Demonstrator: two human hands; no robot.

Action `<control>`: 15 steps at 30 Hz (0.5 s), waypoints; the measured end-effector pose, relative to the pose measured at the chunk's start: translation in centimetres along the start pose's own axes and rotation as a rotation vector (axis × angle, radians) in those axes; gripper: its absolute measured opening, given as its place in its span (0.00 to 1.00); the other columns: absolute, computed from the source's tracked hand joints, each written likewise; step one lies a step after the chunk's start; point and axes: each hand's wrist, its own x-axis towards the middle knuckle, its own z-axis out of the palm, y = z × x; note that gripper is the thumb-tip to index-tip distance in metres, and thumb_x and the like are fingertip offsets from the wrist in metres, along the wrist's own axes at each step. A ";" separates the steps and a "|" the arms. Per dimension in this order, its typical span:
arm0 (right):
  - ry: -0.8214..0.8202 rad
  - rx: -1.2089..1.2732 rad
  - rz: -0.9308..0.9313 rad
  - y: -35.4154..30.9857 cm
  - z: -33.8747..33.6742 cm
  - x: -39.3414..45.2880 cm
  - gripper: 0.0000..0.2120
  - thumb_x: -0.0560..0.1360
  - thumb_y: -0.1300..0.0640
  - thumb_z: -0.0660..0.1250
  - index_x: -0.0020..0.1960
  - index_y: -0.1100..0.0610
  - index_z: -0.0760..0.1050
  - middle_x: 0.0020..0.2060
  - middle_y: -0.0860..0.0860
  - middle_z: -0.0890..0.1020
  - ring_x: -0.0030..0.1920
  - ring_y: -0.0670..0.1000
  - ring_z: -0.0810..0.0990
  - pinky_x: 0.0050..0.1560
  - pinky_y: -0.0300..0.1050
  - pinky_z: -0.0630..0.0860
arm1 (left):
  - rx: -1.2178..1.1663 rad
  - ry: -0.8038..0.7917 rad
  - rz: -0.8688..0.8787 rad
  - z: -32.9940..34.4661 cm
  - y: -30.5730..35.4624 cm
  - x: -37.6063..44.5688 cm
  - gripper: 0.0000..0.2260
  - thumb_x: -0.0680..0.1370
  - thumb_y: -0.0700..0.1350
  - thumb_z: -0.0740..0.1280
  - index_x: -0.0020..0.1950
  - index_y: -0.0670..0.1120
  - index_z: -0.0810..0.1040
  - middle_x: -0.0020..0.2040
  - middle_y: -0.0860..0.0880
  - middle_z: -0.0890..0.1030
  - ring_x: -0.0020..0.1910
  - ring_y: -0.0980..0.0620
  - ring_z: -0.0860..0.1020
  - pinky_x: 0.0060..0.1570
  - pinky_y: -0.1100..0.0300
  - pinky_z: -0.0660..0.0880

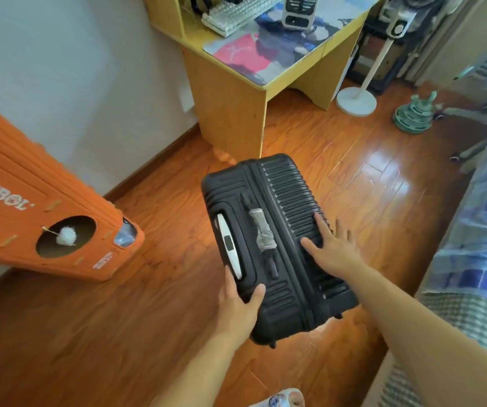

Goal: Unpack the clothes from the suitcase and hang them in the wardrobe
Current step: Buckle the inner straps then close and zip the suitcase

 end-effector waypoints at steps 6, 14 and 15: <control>-0.018 0.003 0.036 -0.2 1.8 -0.7 0.43 0.73 0.24 0.50 0.76 0.37 0.28 0.64 0.62 0.72 0.57 0.64 0.77 0.51 0.55 0.72 | 0.091 0.030 -0.078 0.8 -0.2 0.0 0.51 0.77 0.60 0.71 0.80 0.57 0.30 0.83 0.52 0.44 0.81 0.47 0.53 0.77 0.47 0.56; -0.108 -0.115 -0.103 -8.0 5.7 -3.3 0.45 0.79 0.34 0.55 0.80 0.58 0.35 0.58 0.58 0.79 0.54 0.61 0.80 0.51 0.53 0.77 | 0.596 0.439 -0.097 -11.7 2.7 5.7 0.31 0.82 0.66 0.54 0.82 0.63 0.46 0.83 0.47 0.49 0.80 0.41 0.53 0.75 0.39 0.60; -0.102 -0.188 -0.154 -9.2 5.5 -3.1 0.42 0.80 0.37 0.56 0.80 0.59 0.41 0.60 0.58 0.78 0.57 0.61 0.79 0.53 0.53 0.77 | 0.554 0.392 -0.114 -11.7 3.1 5.5 0.31 0.82 0.66 0.54 0.81 0.65 0.44 0.83 0.47 0.44 0.81 0.40 0.50 0.76 0.38 0.58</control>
